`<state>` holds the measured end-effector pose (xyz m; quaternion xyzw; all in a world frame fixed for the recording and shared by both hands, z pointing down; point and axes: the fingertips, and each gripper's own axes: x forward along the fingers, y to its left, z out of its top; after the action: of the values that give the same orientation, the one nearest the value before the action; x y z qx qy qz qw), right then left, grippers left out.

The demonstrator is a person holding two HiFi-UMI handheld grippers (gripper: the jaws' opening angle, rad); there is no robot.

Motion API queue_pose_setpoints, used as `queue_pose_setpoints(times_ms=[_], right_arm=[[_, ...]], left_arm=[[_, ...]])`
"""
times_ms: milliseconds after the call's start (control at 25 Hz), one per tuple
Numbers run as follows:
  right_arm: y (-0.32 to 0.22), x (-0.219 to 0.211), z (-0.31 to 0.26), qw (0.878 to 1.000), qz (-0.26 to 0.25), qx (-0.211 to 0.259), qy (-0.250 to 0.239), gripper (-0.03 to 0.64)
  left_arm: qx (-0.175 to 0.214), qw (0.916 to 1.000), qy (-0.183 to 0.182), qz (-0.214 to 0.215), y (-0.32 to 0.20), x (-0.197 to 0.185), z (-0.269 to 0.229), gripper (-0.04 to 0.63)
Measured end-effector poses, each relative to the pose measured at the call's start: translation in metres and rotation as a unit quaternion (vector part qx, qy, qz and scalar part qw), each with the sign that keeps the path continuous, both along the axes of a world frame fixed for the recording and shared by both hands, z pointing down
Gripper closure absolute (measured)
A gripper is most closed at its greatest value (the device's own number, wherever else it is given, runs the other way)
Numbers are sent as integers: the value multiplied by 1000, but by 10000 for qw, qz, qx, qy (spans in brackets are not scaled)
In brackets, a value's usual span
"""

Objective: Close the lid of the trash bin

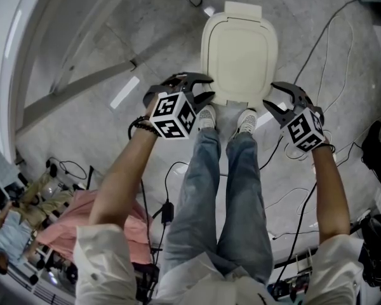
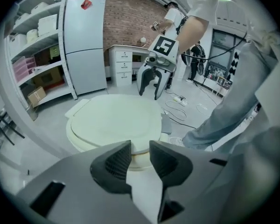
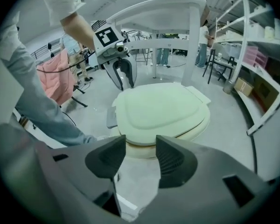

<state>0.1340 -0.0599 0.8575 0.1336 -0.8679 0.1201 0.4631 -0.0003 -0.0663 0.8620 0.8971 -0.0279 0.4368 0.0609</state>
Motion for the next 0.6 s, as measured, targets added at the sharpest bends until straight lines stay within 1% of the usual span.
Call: queue_pose_setpoints(times_ms=[120,160,200,320,440,600], right_arm=[[-4,-8,-4,9981,451,-288,-299,487],[-5,-11,-3,9976,535,-309,-299,524],[-5,-14,0,9977,550,-303,-255,534],[-5,-19,7,9988,423,-238,-32,528],[-4,-16,13,9983,476,-257,208,532],[-3,-17,11,9982,522,-241,193,532]], left_arm=[[-317,9979,-12,-567,-6,2,4,486],[-371,9968,-38,-708,-7,3,5,497],[-387,9960,-80,-799,-8,3,7,503],[-336,9951,-240,-901,-9,3,12,508],[-230,9952,-418,-857,-9,4,16,515],[-212,9953,-403,-849,-8,3,15,515]])
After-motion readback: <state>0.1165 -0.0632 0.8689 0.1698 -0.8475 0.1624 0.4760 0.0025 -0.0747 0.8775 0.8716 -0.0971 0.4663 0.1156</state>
